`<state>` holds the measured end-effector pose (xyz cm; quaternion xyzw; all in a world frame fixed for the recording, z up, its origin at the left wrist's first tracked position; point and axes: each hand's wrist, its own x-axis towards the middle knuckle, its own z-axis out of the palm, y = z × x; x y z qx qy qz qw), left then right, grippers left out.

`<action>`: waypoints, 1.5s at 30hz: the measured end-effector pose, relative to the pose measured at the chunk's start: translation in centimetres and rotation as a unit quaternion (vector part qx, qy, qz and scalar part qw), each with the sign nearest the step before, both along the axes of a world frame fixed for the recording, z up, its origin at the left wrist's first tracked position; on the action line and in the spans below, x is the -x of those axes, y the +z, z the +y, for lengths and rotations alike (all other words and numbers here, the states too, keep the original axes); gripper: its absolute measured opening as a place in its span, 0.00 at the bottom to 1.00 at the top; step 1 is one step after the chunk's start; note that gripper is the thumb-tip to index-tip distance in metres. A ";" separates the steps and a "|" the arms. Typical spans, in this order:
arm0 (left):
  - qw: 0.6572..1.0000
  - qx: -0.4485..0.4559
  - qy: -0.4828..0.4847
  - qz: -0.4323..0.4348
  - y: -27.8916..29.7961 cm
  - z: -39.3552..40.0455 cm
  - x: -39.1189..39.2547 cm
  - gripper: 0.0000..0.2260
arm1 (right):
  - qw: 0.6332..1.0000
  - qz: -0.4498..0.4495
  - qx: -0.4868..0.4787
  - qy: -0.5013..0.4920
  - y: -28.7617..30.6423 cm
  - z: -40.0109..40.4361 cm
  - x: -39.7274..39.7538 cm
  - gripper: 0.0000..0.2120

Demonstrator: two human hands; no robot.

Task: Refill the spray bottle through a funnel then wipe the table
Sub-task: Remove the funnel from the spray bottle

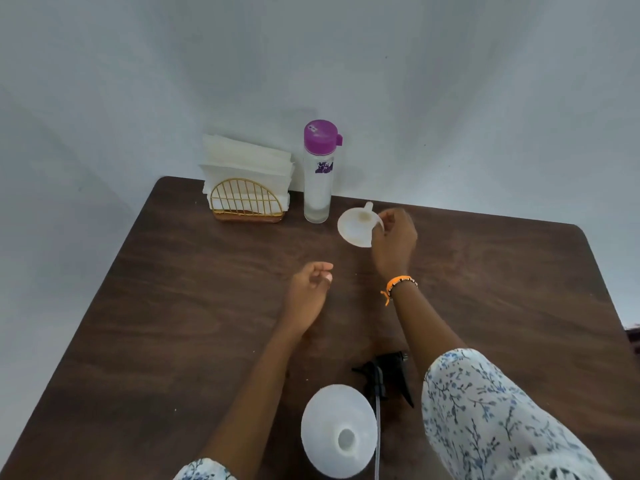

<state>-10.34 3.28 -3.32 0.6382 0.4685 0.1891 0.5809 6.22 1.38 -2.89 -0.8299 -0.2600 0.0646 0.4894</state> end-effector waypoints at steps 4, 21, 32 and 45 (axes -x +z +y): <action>1.000 0.007 0.006 -0.002 -0.1 0.6 -0.6 0.08 | 1.000 0.001 0.003 0.016 -0.4 1.9 -1.5 0.07; 0.997 0.040 0.009 -0.058 2.2 -2.6 0.9 0.09 | 0.998 0.059 -0.011 -0.007 1.5 -3.2 0.6 0.11; 0.991 0.047 -0.015 -0.124 5.5 -10.4 8.5 0.11 | 0.981 0.152 0.052 0.110 3.7 -16.7 9.2 0.07; 0.974 -0.009 -0.082 -0.212 5.2 -13.8 12.6 0.08 | 0.923 -0.052 0.370 0.092 1.0 -18.6 12.7 0.20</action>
